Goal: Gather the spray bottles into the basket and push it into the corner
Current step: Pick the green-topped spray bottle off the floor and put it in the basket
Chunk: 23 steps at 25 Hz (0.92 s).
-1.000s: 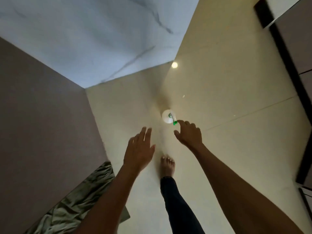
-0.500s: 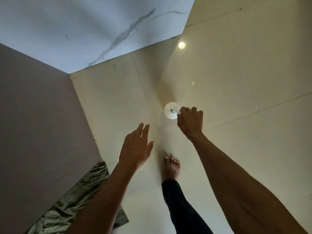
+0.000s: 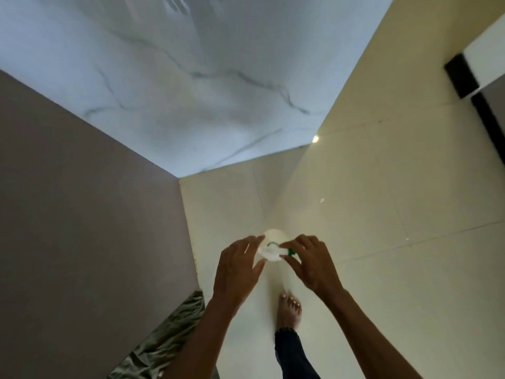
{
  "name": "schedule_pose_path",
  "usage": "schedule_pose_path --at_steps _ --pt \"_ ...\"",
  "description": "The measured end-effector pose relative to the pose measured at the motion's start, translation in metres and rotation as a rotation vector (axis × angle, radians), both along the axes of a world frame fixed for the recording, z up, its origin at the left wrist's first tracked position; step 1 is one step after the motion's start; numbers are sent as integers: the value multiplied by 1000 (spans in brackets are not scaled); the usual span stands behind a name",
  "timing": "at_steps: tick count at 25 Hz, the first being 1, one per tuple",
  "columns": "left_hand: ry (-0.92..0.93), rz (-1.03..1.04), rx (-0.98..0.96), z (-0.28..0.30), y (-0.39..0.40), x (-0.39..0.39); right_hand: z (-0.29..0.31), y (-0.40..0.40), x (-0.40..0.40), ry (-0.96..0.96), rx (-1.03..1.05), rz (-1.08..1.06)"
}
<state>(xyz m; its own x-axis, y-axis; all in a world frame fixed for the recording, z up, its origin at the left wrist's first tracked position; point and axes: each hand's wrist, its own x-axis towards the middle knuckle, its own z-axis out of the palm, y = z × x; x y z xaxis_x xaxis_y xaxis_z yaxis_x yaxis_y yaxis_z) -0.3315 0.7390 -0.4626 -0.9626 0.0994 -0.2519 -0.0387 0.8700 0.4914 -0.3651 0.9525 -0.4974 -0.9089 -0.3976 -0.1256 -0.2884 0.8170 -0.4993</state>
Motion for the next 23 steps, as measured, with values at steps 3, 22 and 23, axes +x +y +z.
schedule_pose_path --at_steps 3,22,23 --pt "61 56 62 83 -22 17 97 -26 6 -43 -129 53" --pt "751 1044 689 490 -224 181 499 -285 55 -69 -600 367" --pt "775 1056 693 497 -245 192 501 -304 66 -76 -571 365"
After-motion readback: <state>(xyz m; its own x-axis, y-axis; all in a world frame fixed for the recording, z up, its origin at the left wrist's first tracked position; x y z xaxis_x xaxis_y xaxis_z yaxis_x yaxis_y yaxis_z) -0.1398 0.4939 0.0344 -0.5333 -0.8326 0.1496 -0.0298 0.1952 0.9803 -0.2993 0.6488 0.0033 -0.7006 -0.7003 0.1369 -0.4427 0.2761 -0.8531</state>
